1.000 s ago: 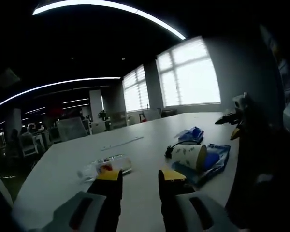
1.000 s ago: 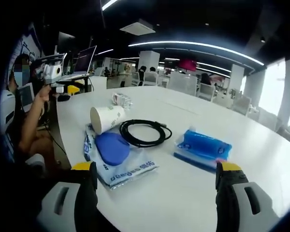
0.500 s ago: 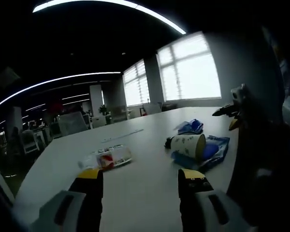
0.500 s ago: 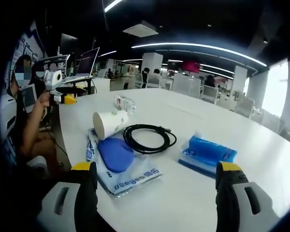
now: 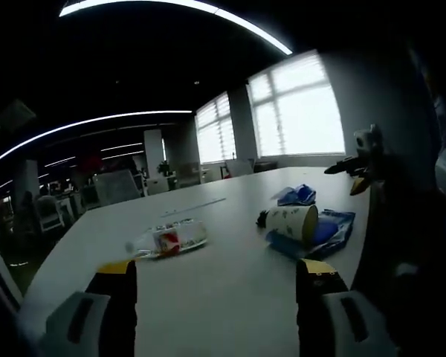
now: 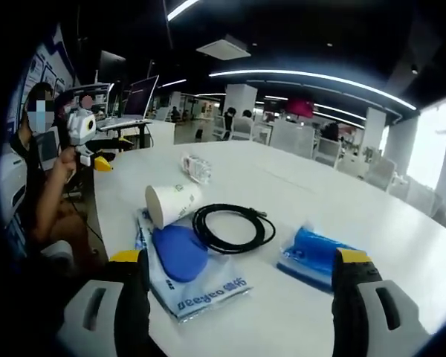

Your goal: Arrange the tabletop items into an orderly group along one side of the table until the central work area is clear of visible clutter.

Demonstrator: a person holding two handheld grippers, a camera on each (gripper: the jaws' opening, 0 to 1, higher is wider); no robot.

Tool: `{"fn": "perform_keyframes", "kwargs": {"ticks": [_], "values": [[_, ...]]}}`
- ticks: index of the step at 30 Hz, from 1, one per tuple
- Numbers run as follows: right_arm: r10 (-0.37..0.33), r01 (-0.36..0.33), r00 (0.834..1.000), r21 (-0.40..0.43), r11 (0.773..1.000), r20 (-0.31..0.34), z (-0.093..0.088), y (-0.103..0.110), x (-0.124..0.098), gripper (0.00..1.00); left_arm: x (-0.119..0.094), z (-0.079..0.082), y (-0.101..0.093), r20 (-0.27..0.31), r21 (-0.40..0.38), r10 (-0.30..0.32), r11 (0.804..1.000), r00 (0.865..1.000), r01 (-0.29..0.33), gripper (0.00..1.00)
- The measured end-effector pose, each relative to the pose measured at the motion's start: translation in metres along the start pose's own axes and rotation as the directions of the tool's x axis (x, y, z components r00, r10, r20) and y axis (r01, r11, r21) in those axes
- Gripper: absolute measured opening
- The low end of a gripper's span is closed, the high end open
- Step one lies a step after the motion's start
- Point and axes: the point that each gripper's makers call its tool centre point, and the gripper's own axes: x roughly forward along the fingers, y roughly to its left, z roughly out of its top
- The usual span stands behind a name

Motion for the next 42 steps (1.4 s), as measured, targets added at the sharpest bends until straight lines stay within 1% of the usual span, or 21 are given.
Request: {"fn": "perform_keyframes", "kwargs": {"ticks": [12, 17, 20, 23, 26, 32, 35, 38, 42], "values": [[0.042, -0.042, 0.999, -0.040, 0.998, -0.008, 0.016, 0.005, 0.016, 1.00, -0.004, -0.008, -0.002, -0.018, -0.005, -0.006, 1.000, 1.000, 0.006, 0.96], [0.061, -0.061, 0.998, -0.067, 0.996, -0.007, 0.027, 0.008, 0.024, 1.00, -0.004, -0.011, -0.003, -0.029, -0.002, -0.014, 1.000, 0.999, 0.014, 1.00], [0.071, -0.071, 0.997, -0.086, 0.994, -0.009, 0.031, 0.010, 0.031, 1.00, -0.004, -0.012, -0.005, -0.029, -0.001, -0.020, 1.000, 0.999, 0.020, 1.00], [0.079, -0.080, 0.997, -0.076, 0.994, -0.006, 0.034, 0.010, 0.037, 1.00, -0.004, -0.012, -0.005, -0.027, -0.005, -0.020, 1.000, 0.999, 0.020, 1.00], [0.085, -0.086, 0.996, -0.091, 0.992, -0.020, 0.036, 0.011, 0.045, 1.00, -0.004, -0.013, -0.004, -0.028, -0.012, -0.018, 1.000, 0.999, 0.018, 1.00], [0.110, -0.114, 0.993, -0.126, 0.986, -0.041, 0.046, 0.016, 0.060, 1.00, -0.004, -0.014, -0.004, -0.025, -0.018, -0.012, 1.000, 1.000, 0.011, 1.00], [0.120, -0.124, 0.992, -0.133, 0.983, -0.038, 0.051, 0.019, 0.064, 1.00, -0.005, -0.015, -0.004, -0.027, -0.019, -0.011, 1.000, 1.000, 0.011, 1.00], [0.130, -0.133, 0.991, -0.133, 0.982, -0.031, 0.057, 0.021, 0.070, 1.00, -0.006, -0.019, -0.004, -0.042, -0.015, -0.012, 1.000, 0.999, 0.011, 1.00], [0.135, -0.138, 0.990, -0.138, 0.981, -0.027, 0.063, 0.023, 0.075, 1.00, -0.006, -0.020, -0.005, -0.051, -0.016, -0.016, 1.000, 0.999, 0.016, 1.00]]}}
